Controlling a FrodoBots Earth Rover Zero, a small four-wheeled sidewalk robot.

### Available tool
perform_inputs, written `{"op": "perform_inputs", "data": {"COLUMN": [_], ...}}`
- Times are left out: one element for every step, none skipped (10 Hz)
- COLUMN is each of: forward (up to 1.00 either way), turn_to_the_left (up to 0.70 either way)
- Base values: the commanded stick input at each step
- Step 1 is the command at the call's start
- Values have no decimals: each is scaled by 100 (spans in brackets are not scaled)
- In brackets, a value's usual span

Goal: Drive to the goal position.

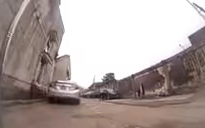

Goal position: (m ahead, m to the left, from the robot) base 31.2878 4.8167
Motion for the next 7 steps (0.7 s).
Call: {"op": "perform_inputs", "data": {"forward": [84,84,84,84,84,84,84], "turn_to_the_left": [3,3,3,3,3,3,3]}}
